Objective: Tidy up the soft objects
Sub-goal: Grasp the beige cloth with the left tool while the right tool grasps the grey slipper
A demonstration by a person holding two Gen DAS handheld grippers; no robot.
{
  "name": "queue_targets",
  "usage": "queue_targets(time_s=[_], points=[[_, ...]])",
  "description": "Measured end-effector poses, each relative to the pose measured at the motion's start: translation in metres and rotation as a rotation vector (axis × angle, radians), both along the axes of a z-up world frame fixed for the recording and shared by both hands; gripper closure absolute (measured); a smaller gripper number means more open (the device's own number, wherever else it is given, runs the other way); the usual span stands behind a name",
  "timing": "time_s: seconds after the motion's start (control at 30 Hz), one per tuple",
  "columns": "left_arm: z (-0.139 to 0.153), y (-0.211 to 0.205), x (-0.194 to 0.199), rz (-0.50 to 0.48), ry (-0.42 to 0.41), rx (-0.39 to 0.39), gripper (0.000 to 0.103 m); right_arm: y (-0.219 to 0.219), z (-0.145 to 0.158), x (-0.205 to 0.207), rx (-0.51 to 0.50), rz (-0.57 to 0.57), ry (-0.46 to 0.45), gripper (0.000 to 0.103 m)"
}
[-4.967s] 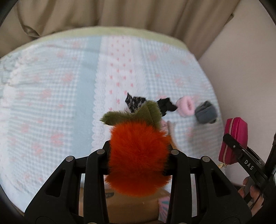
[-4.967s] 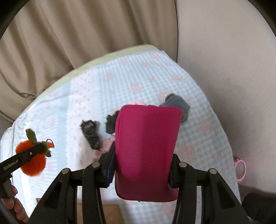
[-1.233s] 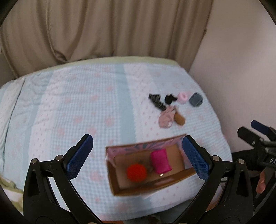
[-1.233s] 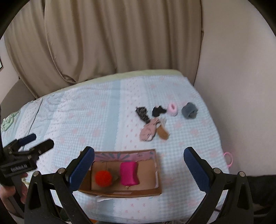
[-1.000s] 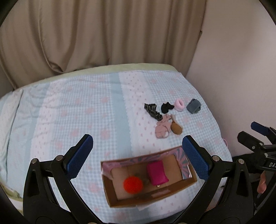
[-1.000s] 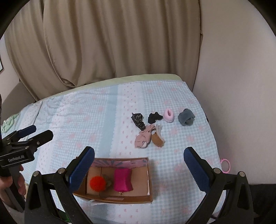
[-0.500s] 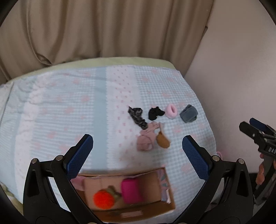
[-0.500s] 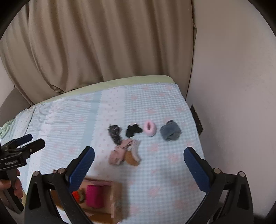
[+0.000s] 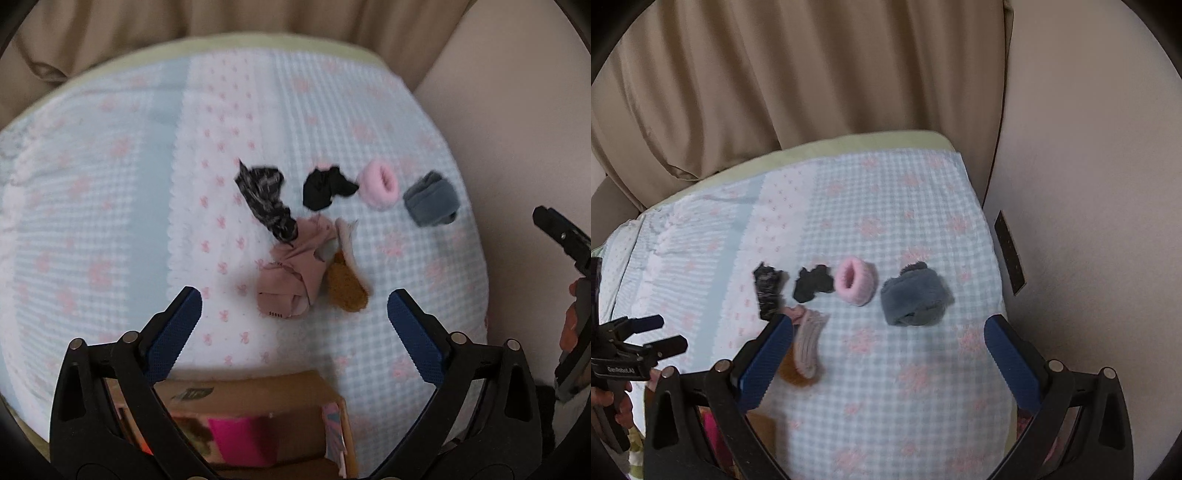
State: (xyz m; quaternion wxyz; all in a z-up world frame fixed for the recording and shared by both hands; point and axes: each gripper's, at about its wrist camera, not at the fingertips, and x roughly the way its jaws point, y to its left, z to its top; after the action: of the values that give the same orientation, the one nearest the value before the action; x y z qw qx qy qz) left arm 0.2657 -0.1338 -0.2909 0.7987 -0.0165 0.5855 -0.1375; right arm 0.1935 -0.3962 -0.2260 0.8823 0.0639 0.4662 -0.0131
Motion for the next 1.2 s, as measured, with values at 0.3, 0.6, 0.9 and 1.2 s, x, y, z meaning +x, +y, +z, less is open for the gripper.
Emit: queue_targets(time_s=[0.3, 0.6, 0.9, 1.2], points=[[-0.093, -0.026, 0.040, -0.064, 0.155, 0.041, 0.013, -0.017, -0.073, 0.045, 0.003, 0.024, 0.087, 0.000], [-0.153, -0.038, 0.054, -0.124, 0.260, 0.106, 0.020, -0.025, -0.126, 0.076, 0.034, 0.008, 0.147, 0.000], [-0.184, -0.049, 0.064, -0.174, 0.281, 0.129, 0.025, -0.027, -0.164, 0.107, 0.019, 0.003, 0.206, 0.000], [-0.182, -0.064, 0.064, -0.225, 0.234, 0.143, 0.051, -0.030, -0.183, 0.115, 0.017, -0.009, 0.240, 0.027]])
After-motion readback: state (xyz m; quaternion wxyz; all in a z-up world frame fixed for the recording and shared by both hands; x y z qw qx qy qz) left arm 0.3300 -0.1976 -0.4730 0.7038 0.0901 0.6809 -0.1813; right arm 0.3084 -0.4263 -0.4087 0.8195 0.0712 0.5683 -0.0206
